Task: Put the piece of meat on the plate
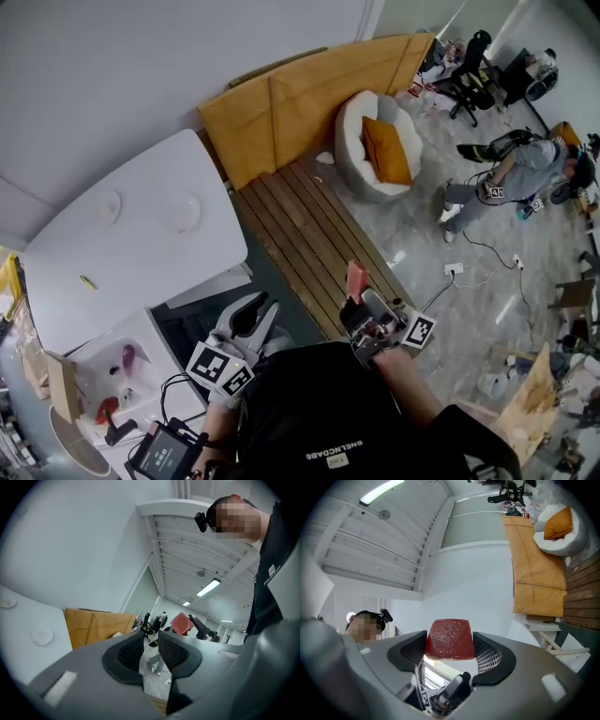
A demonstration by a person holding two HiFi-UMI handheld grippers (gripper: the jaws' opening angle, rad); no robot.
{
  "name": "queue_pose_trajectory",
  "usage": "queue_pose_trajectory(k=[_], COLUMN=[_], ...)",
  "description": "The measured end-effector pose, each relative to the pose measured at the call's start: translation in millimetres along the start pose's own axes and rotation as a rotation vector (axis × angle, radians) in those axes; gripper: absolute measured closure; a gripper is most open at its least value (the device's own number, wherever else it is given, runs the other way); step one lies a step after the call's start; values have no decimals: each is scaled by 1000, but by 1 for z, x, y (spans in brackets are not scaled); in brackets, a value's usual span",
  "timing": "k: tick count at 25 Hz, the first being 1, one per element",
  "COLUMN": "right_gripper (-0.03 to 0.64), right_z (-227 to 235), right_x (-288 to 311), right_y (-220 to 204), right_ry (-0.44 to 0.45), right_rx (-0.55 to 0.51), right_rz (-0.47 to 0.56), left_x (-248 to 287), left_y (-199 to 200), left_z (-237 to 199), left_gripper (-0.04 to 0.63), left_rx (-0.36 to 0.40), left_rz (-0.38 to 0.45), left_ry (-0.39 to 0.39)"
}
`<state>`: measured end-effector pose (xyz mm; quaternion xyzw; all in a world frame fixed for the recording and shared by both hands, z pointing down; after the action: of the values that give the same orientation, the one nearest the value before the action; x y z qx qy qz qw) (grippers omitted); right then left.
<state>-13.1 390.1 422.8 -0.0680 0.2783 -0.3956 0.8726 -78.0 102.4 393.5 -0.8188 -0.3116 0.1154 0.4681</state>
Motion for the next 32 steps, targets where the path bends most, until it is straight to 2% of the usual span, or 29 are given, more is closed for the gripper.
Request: queue_pose_trajectory(k=[11,24,32], right_gripper=[308,308,308], right_z=[22,50,75], right_x=[72,125,169], right_y=[-56,-81,-86], right_ry=[19,25,43], right_rx=[50,110,161], right_rz=[-34,-154,-254], left_x=[-63,-110,-118], left_y=[19,18,23], left_z=[-60,-84,-97], left_gripper=[491,491,491], left_rx=[-18,-57,-69], left_rz=[34,107,161], left_ry=[56,188,274])
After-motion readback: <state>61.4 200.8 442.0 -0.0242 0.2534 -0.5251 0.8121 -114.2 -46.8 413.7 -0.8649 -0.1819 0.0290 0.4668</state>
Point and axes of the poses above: the fingertips, and each gripper's own axes: x forward along the fingers, z to its right, y out of its top, the point moved 10 cm from there along -x, backward along the fingers, and after that the axes turned 8 degrees about -x, right-handed, at the moved point
